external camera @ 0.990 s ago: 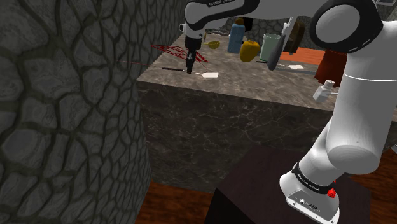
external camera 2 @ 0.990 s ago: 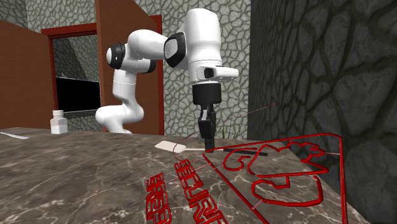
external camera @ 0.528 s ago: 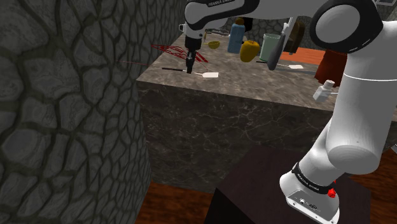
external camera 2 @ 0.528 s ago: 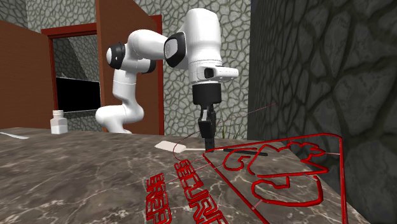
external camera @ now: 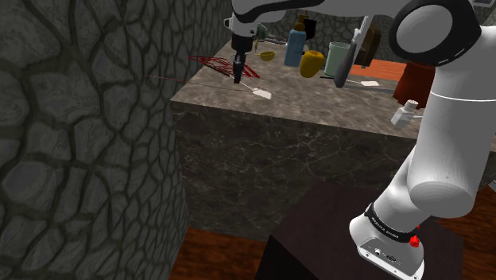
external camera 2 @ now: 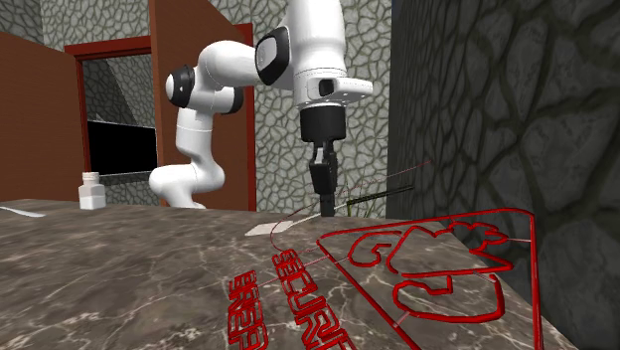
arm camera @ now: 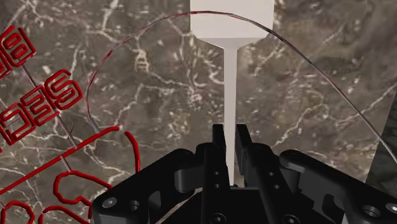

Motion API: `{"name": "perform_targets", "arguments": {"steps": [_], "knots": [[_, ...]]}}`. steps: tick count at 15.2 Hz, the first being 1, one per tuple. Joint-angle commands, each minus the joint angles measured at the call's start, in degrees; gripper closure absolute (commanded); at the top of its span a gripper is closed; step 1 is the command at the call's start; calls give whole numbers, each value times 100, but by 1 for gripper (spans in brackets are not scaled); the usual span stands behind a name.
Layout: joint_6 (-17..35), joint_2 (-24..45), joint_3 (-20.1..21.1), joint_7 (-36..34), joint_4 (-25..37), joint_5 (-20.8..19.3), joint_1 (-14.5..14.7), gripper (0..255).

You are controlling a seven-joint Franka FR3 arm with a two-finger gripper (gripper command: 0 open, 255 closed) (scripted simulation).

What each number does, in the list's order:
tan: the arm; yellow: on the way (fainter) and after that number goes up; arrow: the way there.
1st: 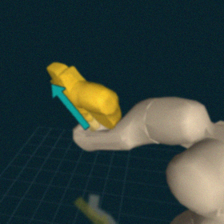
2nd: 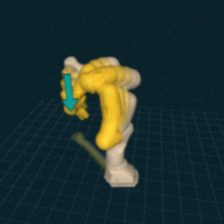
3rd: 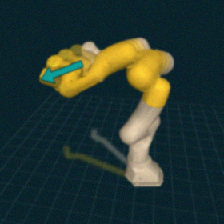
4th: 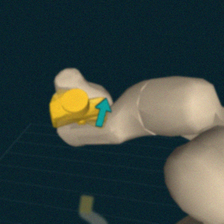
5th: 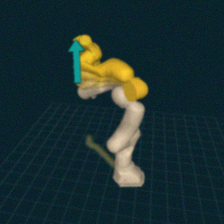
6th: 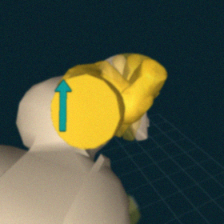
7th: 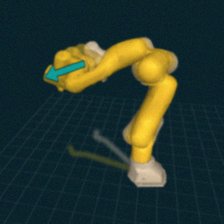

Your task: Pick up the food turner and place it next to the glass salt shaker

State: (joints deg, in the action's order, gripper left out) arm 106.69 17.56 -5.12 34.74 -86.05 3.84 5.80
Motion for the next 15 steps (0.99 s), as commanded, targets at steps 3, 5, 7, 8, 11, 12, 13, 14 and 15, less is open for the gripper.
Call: {"name": "perform_targets", "arguments": {"steps": [3,5,7,8,11,12,13,14,15], "knots": [[-319,6,-1,-16,323,-5,-4,255],[-478,16,-3,-22,491,-5,-8,255],[-639,32,-4,-27,670,-6,-12,255],[-721,43,-4,-30,763,-5,-14,255],[-974,87,-6,-39,1060,-3,-22,255],[-1061,106,-6,-41,1165,-2,-25,255],[-1149,127,-6,-44,1274,0,-29,255],[-1238,151,-7,-47,1387,2,-32,255],[-1329,177,-7,-49,1504,4,-36,255]]}}
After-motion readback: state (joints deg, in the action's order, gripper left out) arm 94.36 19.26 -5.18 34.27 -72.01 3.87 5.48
